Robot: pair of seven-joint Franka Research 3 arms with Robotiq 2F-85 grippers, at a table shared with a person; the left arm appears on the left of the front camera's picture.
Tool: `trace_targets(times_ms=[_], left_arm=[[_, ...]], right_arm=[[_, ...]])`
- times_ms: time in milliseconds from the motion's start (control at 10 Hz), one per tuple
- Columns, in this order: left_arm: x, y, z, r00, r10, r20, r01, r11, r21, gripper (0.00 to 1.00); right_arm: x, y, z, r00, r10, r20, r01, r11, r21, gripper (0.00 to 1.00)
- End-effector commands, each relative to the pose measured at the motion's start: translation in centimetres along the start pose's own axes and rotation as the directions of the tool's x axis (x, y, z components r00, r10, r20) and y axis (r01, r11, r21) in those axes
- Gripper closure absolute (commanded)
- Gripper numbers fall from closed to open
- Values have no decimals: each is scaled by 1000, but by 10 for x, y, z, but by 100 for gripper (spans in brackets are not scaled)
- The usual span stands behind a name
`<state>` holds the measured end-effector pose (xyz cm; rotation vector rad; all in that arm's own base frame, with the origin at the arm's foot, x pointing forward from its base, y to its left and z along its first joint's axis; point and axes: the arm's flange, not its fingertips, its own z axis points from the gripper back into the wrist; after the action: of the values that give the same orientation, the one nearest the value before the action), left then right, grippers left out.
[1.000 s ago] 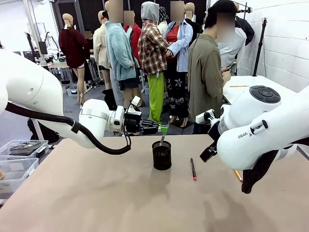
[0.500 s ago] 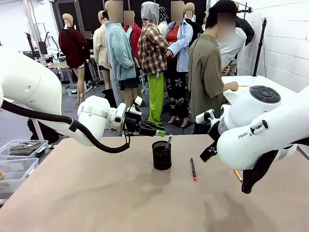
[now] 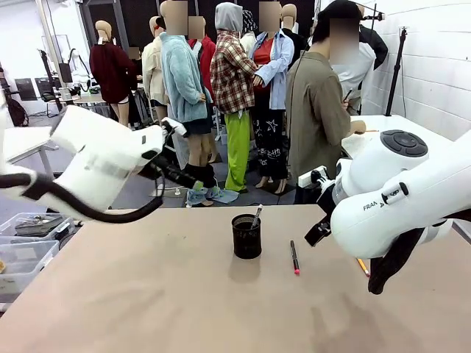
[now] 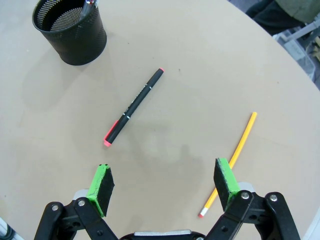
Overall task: Place the pens into the pen holder.
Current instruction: Pick up a writing instrument from the table and place it into the Pen holder.
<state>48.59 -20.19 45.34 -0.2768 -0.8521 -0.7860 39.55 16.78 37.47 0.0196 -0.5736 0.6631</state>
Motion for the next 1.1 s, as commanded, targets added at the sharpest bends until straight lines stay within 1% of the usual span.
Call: trace_targets(times_ms=[0, 100, 200, 400, 500, 600, 700, 800, 1000], left_arm=[[9, 5, 26, 885, 294, -360, -223, 948, 227, 26], [3, 16, 41, 837, 366, -406, -240, 913, 329, 26], [-3, 23, 56, 775, 430, -464, -266, 887, 378, 26], [-11, 25, 83, 670, 518, -531, -296, 843, 449, 26], [-18, 29, 89, 610, 549, -571, -328, 831, 448, 26], [-25, 32, 91, 560, 561, -610, -366, 828, 425, 26], [-30, 33, 94, 555, 572, -604, -394, 820, 415, 26], [-34, 36, 93, 576, 563, -592, -400, 826, 397, 26], [-39, 40, 87, 605, 577, -549, -457, 816, 354, 26]], right_arm=[[-1, 1, 0, 1000, 0, -1, 0, 1000, 1, 0], [-1, 1, 0, 1000, 0, -1, 0, 1000, 1, 0], [-1, 1, 0, 1000, 0, -1, 0, 1000, 1, 0], [-1, 1, 0, 1000, 0, -1, 0, 1000, 1, 0], [-1, 1, 0, 1000, 0, -1, 0, 1000, 1, 0], [-1, 1, 0, 1000, 0, -1, 0, 1000, 1, 0], [-1, 1, 0, 1000, 0, -1, 0, 1000, 1, 0], [-1, 1, 0, 1000, 0, -1, 0, 1000, 1, 0], [-1, 1, 0, 1000, 0, -1, 0, 1000, 1, 0]])
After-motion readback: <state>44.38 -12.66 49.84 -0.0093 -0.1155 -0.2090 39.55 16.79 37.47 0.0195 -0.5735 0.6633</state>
